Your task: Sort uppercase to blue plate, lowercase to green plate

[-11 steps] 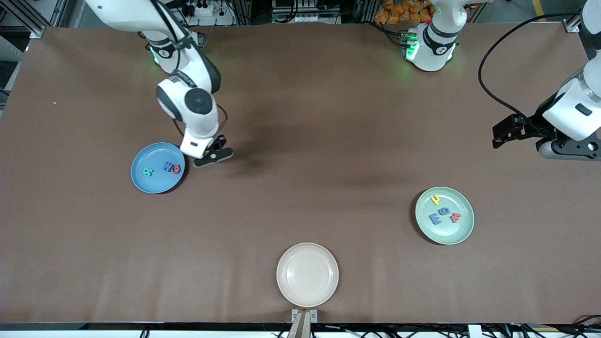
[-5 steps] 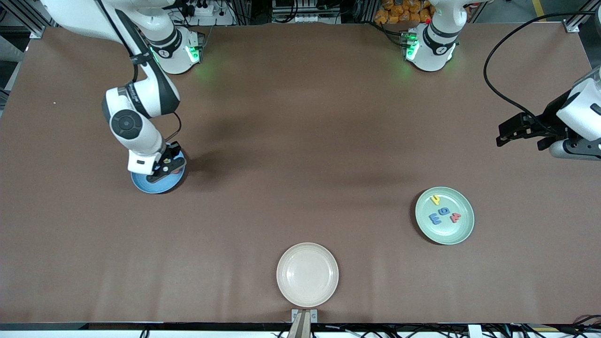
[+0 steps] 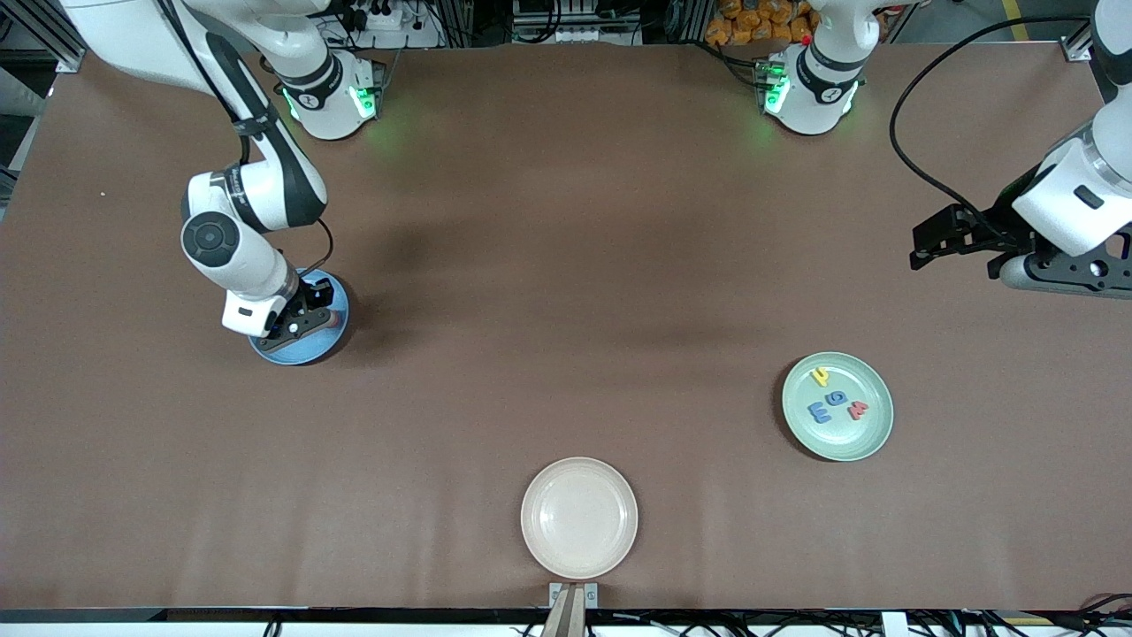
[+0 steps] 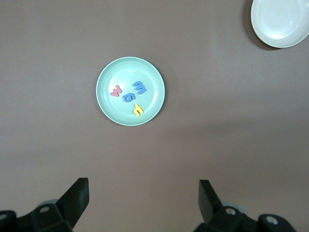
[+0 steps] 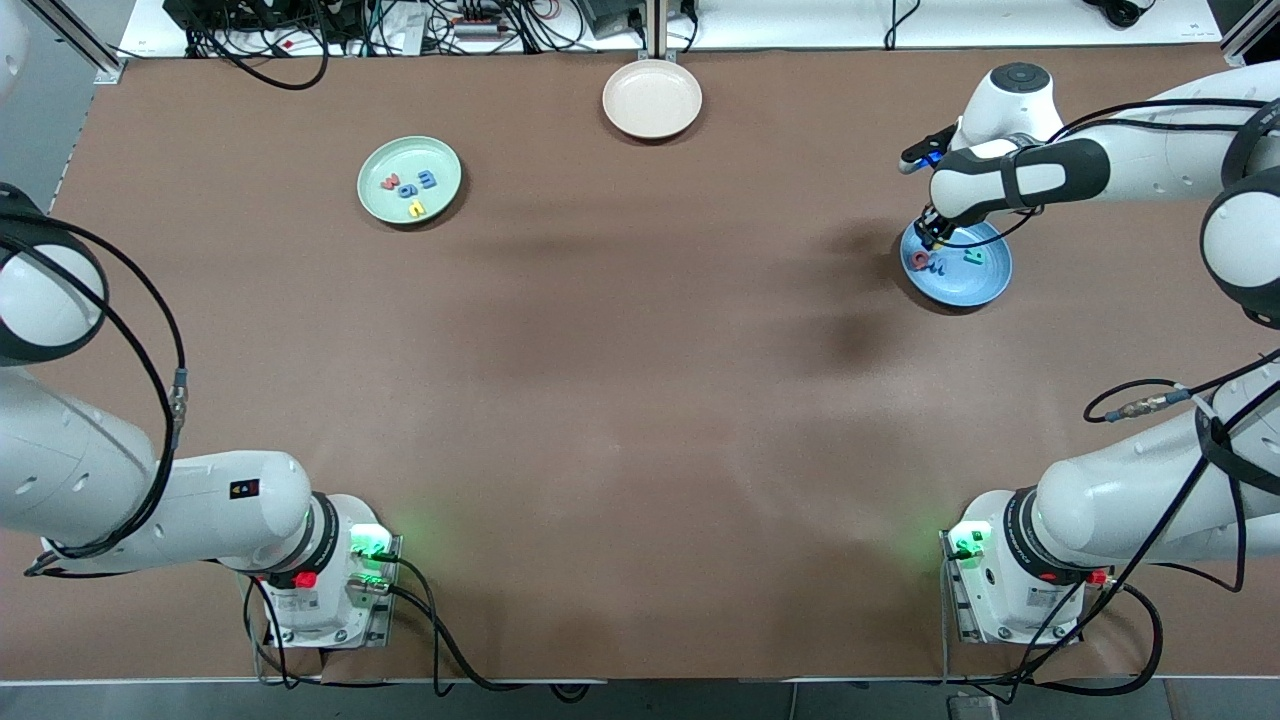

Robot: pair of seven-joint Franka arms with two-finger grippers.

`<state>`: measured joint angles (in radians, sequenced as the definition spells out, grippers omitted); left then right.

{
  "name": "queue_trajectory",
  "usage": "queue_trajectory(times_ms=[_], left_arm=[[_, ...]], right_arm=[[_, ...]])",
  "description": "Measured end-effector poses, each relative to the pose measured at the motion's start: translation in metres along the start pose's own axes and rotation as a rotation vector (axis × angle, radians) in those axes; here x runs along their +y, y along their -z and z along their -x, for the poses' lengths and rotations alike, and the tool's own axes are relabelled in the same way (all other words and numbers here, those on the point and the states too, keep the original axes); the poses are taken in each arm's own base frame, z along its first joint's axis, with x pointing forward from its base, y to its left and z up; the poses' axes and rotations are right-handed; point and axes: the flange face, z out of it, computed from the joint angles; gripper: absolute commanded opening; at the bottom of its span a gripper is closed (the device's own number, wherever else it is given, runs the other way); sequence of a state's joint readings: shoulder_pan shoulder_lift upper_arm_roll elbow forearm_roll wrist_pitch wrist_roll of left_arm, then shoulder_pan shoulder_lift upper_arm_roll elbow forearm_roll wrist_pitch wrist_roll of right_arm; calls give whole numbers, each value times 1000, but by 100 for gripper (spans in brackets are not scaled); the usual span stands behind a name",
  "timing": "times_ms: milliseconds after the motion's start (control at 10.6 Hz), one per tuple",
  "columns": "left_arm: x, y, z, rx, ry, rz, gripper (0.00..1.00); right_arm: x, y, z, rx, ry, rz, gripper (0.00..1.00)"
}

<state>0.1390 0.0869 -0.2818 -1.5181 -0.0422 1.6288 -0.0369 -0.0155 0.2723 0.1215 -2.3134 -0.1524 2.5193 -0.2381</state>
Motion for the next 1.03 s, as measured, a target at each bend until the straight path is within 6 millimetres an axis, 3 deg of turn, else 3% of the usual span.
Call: queue_trajectory(times_ms=[470, 1034], left_arm=[[13, -3, 2, -8, -21, -12, 100], [-10, -2, 1, -5, 6, -64, 100]], right_arm=[[21, -27, 3, 46, -78, -22, 36], [17, -43, 17, -5, -28, -51, 41]])
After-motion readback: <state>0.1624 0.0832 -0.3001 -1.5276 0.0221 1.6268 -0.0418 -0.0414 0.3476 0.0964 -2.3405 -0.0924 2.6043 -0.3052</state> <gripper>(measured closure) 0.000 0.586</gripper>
